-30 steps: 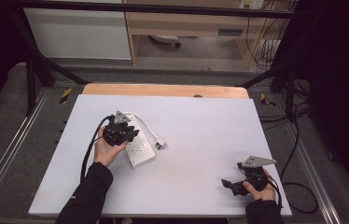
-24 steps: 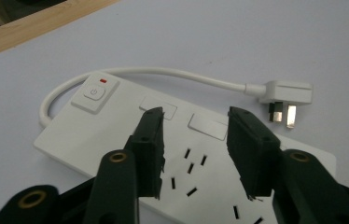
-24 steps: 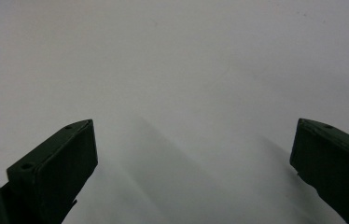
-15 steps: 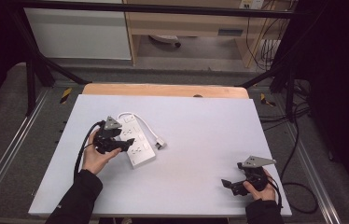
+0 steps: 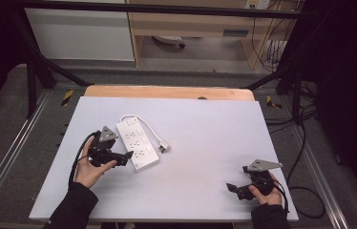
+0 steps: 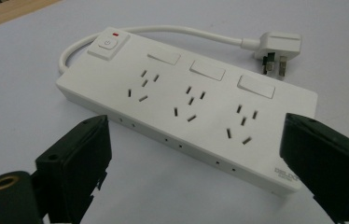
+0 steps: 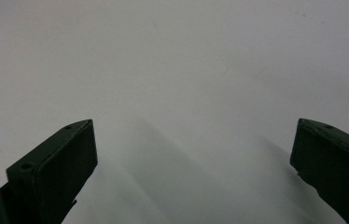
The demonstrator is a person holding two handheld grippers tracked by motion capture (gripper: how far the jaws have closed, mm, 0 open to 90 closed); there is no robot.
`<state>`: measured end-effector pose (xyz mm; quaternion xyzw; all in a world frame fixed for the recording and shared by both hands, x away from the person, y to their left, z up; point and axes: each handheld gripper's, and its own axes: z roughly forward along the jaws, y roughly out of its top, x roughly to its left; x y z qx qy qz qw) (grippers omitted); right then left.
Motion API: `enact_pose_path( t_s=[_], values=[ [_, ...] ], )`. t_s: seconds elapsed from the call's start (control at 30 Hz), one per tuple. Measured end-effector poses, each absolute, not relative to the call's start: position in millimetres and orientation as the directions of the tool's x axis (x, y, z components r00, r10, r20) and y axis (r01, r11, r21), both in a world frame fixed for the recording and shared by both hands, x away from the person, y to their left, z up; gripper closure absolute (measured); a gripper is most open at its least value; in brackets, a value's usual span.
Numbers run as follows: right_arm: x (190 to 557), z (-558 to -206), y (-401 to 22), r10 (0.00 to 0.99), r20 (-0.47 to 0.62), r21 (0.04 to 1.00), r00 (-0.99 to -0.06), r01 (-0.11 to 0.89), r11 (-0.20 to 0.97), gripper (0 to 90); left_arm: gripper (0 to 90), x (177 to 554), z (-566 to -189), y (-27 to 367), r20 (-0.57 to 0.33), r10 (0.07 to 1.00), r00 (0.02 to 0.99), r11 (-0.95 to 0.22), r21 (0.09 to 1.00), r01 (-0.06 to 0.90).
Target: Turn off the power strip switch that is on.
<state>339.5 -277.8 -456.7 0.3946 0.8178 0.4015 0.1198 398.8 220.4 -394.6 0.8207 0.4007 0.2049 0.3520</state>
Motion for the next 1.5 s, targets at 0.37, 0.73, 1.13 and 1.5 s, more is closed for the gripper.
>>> enact_pose_path(
  t_s=[0.37,0.73,1.13,1.5],
  values=[
    [339,-457,-278,0.743,0.124,0.75,-0.658,0.552,0.365,1.1,5.3,379,-401,228,0.054,0.797,0.602,-0.431,0.749,0.503],
    [340,-457,-278,0.742,0.124,0.751,-0.658,0.552,0.363,1.1,5.1,361,-418,241,0.047,0.799,0.599,-0.427,0.747,0.51],
    [340,-457,-277,0.743,0.126,0.747,-0.657,0.556,0.365,1.0,5.4,342,-431,257,0.031,0.804,0.594,-0.408,0.755,0.513],
    [340,-457,-278,0.742,0.127,0.75,-0.659,0.553,0.363,0.9,4.9,333,-442,264,0.029,0.798,0.602,-0.416,0.749,0.515]
  ],
)
